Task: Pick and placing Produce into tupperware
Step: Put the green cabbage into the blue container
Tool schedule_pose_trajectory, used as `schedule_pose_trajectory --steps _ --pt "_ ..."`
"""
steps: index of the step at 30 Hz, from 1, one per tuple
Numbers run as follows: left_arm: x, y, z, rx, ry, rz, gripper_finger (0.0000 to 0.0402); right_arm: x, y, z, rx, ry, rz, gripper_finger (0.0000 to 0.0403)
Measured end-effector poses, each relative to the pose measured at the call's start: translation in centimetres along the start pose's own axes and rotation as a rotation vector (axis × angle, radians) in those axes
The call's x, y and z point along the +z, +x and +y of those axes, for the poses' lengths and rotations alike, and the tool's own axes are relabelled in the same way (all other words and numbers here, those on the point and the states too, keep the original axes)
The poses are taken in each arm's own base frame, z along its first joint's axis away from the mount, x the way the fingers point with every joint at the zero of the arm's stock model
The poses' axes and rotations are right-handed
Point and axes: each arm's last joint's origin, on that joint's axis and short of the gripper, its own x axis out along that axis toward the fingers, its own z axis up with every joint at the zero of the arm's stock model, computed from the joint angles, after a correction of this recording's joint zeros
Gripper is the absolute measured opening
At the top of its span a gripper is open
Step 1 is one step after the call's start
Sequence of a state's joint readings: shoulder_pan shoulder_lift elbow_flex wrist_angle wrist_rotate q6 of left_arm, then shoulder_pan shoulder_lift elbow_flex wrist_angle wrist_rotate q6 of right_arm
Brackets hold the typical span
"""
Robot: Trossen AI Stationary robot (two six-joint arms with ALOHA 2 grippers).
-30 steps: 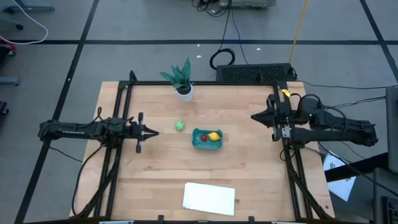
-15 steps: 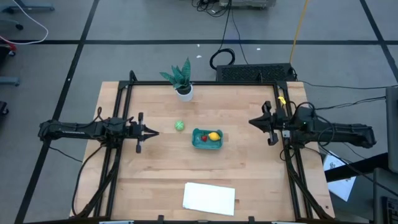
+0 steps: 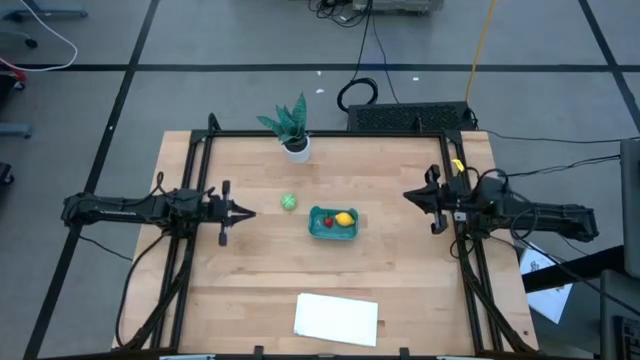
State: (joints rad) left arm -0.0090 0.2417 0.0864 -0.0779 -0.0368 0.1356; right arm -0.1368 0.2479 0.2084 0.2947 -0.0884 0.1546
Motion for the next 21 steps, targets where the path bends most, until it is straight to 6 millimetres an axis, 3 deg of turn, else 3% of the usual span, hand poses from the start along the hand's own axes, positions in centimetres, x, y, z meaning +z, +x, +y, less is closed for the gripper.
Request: schedule_pose_trajectory --steps 21 --pt "0.3 0.0 0.4 0.126 -0.071 -0.023 0.0026 -1.5 0.0 -0.5 -0.129 -0.028 0.123 0.0"
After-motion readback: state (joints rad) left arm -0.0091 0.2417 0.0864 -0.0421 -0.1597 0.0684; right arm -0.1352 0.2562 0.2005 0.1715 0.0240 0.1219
